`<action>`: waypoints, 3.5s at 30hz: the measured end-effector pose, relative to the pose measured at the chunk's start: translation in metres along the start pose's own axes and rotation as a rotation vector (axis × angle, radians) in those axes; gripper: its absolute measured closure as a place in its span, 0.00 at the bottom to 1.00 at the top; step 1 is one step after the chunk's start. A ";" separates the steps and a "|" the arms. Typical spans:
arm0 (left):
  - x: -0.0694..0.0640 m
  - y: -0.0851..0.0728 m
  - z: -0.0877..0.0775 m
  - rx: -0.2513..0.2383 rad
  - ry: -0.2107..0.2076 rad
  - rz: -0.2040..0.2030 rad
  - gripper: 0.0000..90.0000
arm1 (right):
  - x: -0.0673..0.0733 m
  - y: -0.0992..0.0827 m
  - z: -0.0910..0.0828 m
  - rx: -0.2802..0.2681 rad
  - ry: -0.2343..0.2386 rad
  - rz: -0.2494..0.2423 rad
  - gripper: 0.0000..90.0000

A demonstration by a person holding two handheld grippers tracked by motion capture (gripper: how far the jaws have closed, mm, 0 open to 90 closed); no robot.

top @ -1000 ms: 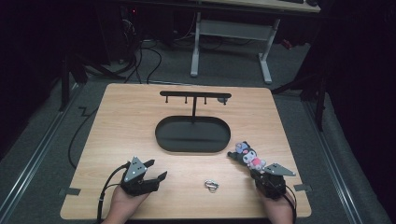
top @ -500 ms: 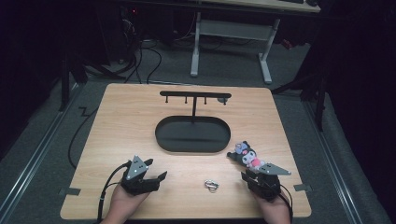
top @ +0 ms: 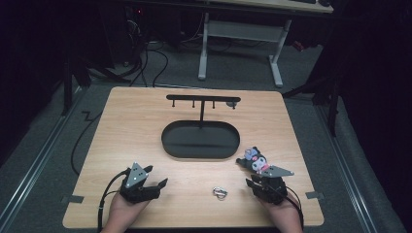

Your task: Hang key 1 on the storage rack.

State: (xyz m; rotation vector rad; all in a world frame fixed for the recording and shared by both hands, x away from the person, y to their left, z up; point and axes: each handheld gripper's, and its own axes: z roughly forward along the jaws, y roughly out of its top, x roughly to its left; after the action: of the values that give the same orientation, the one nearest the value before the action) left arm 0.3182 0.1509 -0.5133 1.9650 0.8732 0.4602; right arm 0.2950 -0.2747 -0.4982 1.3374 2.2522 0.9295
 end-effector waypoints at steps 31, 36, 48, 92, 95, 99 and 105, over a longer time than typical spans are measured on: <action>0.008 -0.002 -0.007 -0.026 -0.060 -0.022 0.30 | 0.003 0.028 0.011 0.309 0.043 -0.054 0.69; 0.007 -0.003 -0.006 -0.010 -0.076 -0.019 0.30 | 0.004 0.034 0.012 0.366 0.056 -0.076 0.67; 0.005 -0.003 -0.007 -0.009 -0.087 -0.013 0.30 | 0.009 0.041 0.016 0.461 0.070 -0.116 0.62; 0.000 -0.002 -0.003 -0.003 -0.110 0.016 0.26 | -0.030 0.067 -0.023 0.305 0.034 -0.088 0.22; 0.001 -0.003 -0.003 -0.006 -0.114 0.009 0.26 | -0.035 0.066 -0.024 0.308 0.018 -0.081 0.19; 0.001 -0.002 -0.003 -0.011 -0.117 0.013 0.26 | -0.044 0.064 -0.022 0.322 0.013 -0.054 0.17; 0.001 -0.002 -0.003 -0.007 -0.123 0.017 0.26 | -0.056 0.059 -0.016 0.329 -0.013 -0.042 0.17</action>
State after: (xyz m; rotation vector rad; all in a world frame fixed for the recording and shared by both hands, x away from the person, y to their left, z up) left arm 0.3164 0.1540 -0.5140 1.9731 0.7762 0.3474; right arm 0.3497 -0.3095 -0.4468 1.4141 2.4913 0.5488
